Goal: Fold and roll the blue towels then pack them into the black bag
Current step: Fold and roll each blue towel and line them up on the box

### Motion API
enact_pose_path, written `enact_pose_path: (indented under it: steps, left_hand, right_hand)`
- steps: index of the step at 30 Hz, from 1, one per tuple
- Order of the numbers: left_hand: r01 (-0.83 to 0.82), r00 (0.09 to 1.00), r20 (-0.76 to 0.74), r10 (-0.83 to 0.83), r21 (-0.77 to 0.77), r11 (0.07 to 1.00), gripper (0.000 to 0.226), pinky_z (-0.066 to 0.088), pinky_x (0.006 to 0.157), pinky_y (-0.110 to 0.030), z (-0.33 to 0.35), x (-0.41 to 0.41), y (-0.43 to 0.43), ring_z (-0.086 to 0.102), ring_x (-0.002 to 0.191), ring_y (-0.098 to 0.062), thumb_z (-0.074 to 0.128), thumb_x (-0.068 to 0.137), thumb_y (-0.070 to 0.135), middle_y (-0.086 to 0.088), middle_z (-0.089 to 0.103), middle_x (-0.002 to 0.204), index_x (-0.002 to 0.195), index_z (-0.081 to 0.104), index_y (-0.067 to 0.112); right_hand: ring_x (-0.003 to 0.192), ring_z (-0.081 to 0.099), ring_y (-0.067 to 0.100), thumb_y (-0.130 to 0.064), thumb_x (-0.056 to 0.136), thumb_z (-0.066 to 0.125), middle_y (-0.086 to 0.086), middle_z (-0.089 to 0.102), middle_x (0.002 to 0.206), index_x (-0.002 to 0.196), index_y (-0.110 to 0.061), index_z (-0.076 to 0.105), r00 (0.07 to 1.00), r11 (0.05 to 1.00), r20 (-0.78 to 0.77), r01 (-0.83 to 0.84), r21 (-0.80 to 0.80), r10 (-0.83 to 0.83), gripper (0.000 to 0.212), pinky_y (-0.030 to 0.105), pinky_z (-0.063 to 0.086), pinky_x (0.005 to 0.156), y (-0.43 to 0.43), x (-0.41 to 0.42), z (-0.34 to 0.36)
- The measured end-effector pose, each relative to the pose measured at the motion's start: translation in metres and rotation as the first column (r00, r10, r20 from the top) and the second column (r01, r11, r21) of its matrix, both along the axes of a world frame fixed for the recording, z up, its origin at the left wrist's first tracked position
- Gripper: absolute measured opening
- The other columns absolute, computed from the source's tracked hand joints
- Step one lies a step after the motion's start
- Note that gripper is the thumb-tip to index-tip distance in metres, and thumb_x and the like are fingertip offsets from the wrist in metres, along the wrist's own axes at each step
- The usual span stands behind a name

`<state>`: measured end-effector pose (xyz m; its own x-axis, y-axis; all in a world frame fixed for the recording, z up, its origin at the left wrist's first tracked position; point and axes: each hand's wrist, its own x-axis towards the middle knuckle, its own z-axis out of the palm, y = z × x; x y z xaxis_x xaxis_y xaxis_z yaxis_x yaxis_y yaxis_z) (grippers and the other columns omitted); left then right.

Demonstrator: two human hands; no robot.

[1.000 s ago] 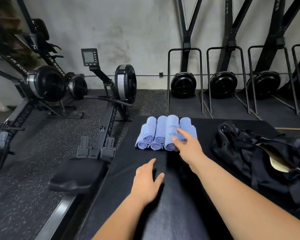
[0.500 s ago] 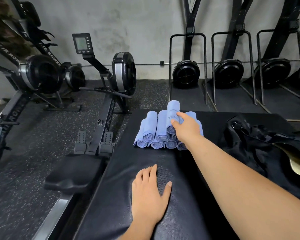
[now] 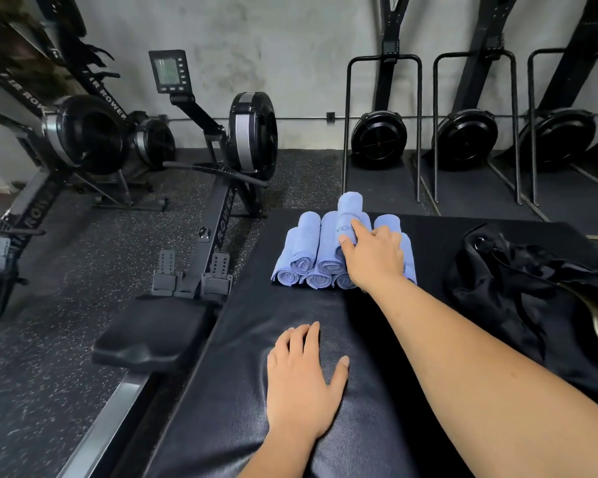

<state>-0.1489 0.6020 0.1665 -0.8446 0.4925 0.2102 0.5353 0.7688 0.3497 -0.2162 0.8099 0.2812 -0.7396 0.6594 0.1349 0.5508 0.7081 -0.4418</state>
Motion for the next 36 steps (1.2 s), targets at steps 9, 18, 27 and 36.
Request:
enact_pose_path:
  steps: [9, 18, 27, 36]
  left_hand:
    - [0.010, 1.000, 0.012, -0.010, 0.015, 1.000, 0.082, 0.027, 0.120, -0.039, -0.001, 0.001, -0.003, 0.025, 0.148, -0.017, 0.028, 0.095, 0.079, 0.014, 0.035, 0.157, 0.162, 0.031, 0.032]
    - [0.033, 0.999, 0.034, -0.033, 0.015, 0.999, 0.086, 0.020, 0.123, -0.039, 0.001, -0.001, -0.005, 0.016, 0.151, -0.016, 0.024, 0.091, 0.086, 0.013, 0.028, 0.162, 0.162, 0.027, 0.036]
    - [0.096, 0.979, 0.171, -0.108, 0.075, 0.992, 0.094, 0.020, 0.126, -0.041, 0.006, -0.009, -0.007, 0.017, 0.154, -0.019, 0.031, 0.084, 0.089, 0.007, 0.032, 0.163, 0.163, 0.026, 0.037]
    - [0.250, 0.939, 0.214, -0.271, 0.117, 0.961, 0.089, 0.016, 0.129, -0.038, 0.026, 0.036, 0.022, 0.011, 0.157, -0.015, 0.043, 0.091, 0.081, 0.007, 0.025, 0.168, 0.165, 0.022, 0.034]
  right_hand:
    - [0.135, 0.031, 0.035, -0.061, 0.104, 0.039, 0.011, 0.041, 0.148, 0.162, -0.043, 0.026, 0.994, 0.998, 0.090, -0.069, -0.001, 0.069, 0.062, 0.047, 0.035, 0.110, 0.001, 0.022, 0.013]
    - [0.138, 0.030, 0.035, -0.063, 0.103, 0.043, 0.011, 0.034, 0.153, 0.162, -0.045, 0.023, 0.988, 0.995, 0.119, -0.096, -0.001, 0.095, 0.065, 0.049, 0.040, 0.110, 0.004, 0.057, 0.009]
    - [0.132, 0.034, 0.032, -0.064, 0.102, 0.045, 0.007, 0.036, 0.151, 0.161, -0.046, 0.024, 0.983, 0.994, 0.155, -0.105, 0.037, 0.098, 0.066, 0.047, 0.044, 0.106, 0.001, 0.118, -0.008]
    - [0.136, 0.033, 0.031, -0.064, 0.103, 0.043, 0.006, 0.033, 0.155, 0.162, -0.046, 0.022, 0.979, 0.994, 0.205, -0.033, 0.102, 0.012, 0.065, 0.045, 0.043, 0.107, 0.028, 0.198, -0.012]
